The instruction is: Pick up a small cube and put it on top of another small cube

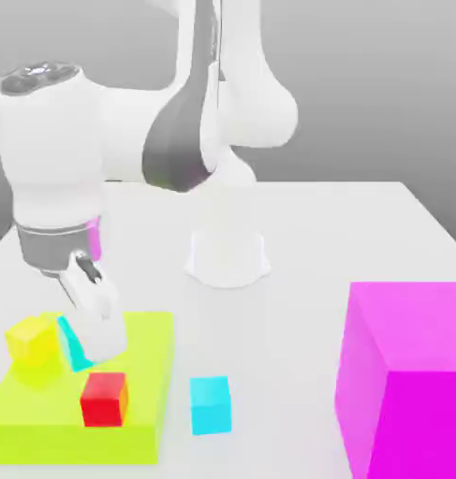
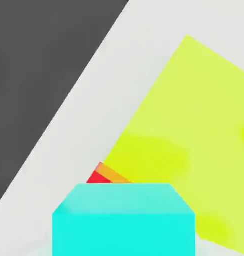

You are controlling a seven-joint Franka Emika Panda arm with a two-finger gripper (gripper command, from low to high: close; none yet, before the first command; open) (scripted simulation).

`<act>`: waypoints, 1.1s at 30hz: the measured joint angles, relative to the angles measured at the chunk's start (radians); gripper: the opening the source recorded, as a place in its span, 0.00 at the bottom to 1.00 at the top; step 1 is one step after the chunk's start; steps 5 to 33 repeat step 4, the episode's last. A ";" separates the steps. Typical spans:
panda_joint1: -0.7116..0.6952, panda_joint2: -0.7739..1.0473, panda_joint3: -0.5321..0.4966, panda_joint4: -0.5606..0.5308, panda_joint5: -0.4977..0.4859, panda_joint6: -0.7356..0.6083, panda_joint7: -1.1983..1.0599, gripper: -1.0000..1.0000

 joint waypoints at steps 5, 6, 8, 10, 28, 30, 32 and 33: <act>0.000 0.000 0.000 0.000 0.000 0.000 0.000 1.00; 0.000 0.000 0.000 0.000 0.000 0.000 0.000 1.00; 0.000 0.000 0.000 0.000 0.000 0.000 0.000 1.00; 0.000 0.000 0.000 0.000 0.000 0.000 0.000 1.00; 0.000 0.000 0.000 0.000 0.000 0.000 0.000 1.00; 0.000 0.000 0.000 0.000 0.000 0.000 0.000 1.00; 0.000 0.000 0.000 0.000 0.000 0.000 0.000 1.00; 0.000 0.000 0.000 0.000 0.000 0.000 0.000 1.00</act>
